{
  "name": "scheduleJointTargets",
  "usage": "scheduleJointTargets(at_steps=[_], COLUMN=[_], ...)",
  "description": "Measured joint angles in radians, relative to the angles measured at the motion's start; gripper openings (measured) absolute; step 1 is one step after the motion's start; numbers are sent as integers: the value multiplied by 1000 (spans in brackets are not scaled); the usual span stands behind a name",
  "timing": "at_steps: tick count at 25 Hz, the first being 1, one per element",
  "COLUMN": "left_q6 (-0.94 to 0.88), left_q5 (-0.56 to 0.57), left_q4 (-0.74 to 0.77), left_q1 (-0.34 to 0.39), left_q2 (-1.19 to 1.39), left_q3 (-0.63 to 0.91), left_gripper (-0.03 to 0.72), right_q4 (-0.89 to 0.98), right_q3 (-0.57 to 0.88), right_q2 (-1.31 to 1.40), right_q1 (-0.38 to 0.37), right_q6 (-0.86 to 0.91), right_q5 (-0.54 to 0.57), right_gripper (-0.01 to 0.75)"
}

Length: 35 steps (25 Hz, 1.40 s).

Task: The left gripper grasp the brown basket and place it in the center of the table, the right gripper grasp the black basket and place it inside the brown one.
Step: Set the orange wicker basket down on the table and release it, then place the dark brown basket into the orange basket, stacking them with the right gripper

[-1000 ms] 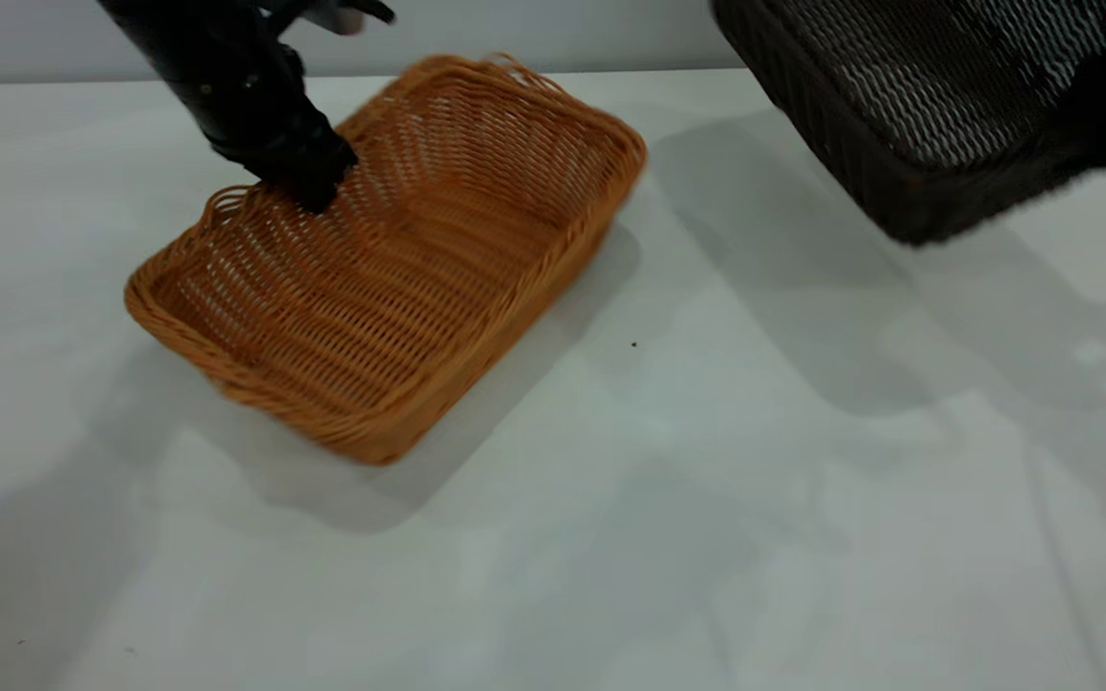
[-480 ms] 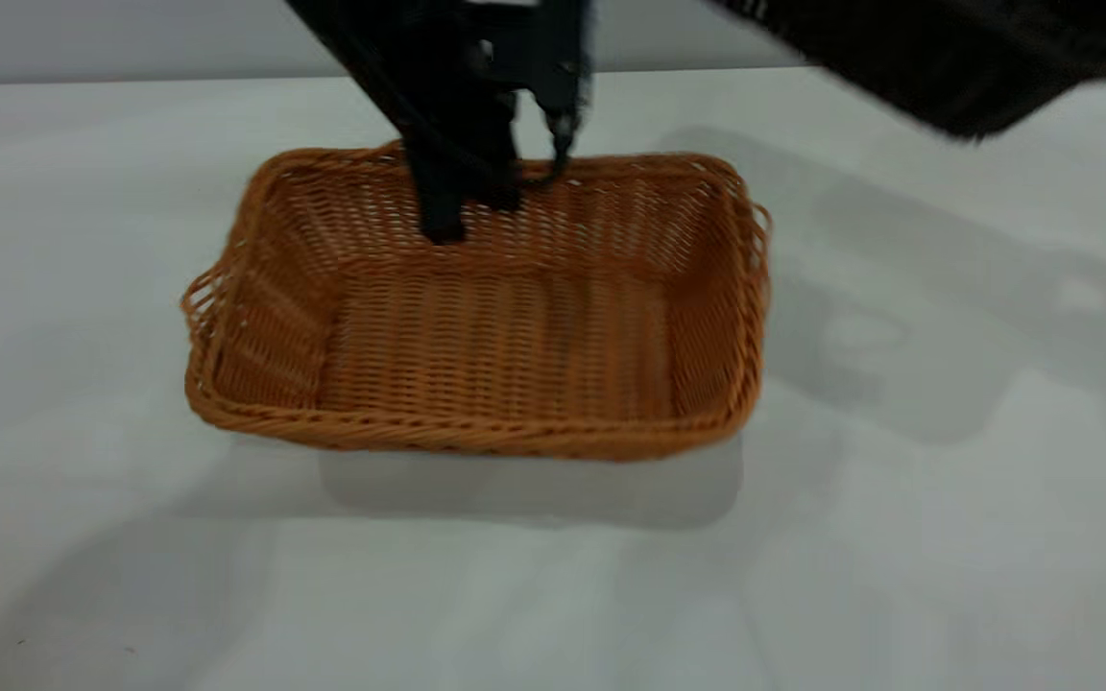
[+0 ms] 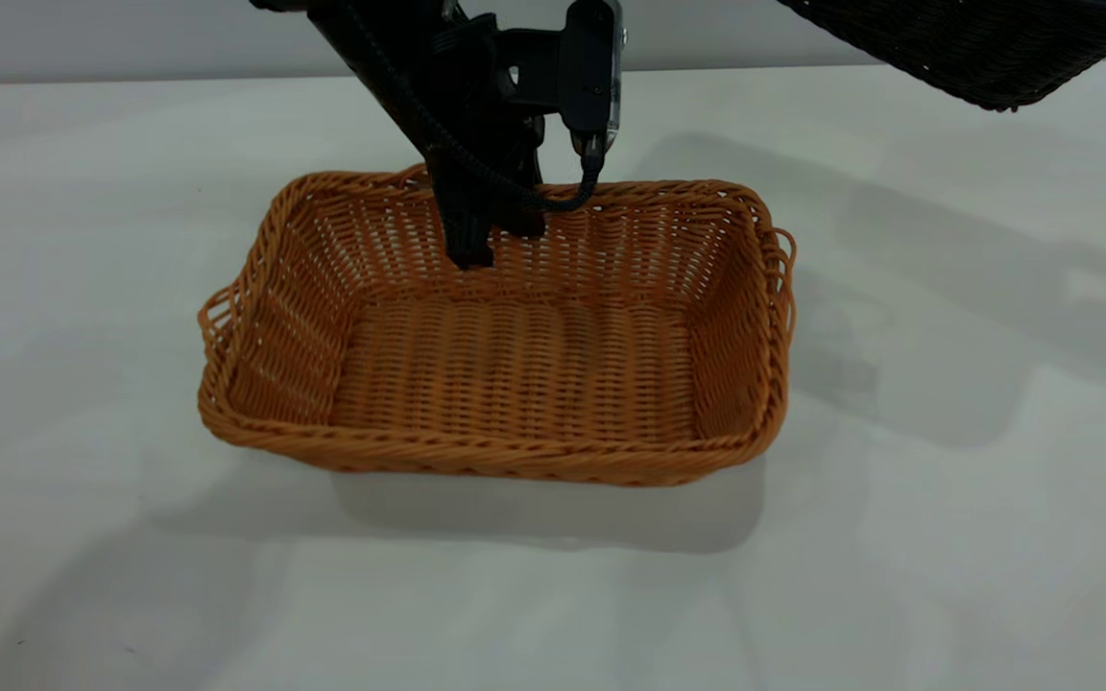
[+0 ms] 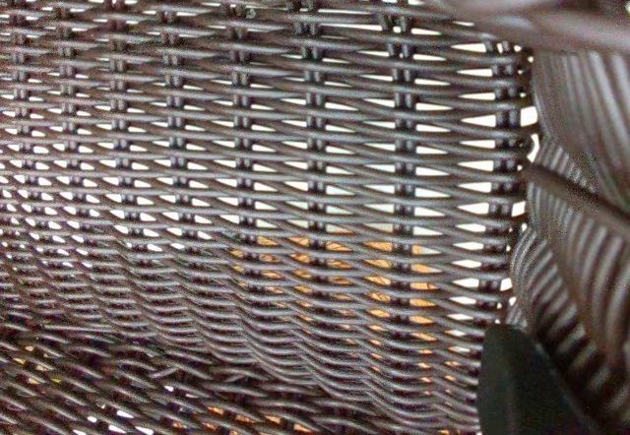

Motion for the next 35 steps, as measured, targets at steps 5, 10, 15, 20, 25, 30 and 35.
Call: scheduleJointTargets(at_steps=[5, 10, 15, 20, 25, 30, 35], left_q6=[-61, -101, -135, -225, -241, -242, -245], left_q5=[7, 77, 331, 498, 493, 471, 479], left_q4=[1, 1, 18, 99, 106, 106, 103], left_q1=[-1, -1, 13, 42, 45, 45, 45], left_q2=[-12, -118, -313, -560, -765, -884, -919], left_q3=[1, 1, 1, 2, 3, 4, 4], left_gripper=[305, 456, 469, 453, 452, 449, 450], right_q4=[-5, 4, 28, 21, -73, -174, -224], right_q3=[0, 0, 0, 0, 0, -9, -68], right_q2=[0, 0, 0, -1, -1, 35, 166], right_q1=[0, -50, -117, -78, 138, 388, 520], right_q6=[1, 14, 14, 7, 41, 97, 141], right_q5=[0, 20, 42, 43, 41, -29, -77], right_gripper=[80, 81, 81, 81, 81, 81, 81])
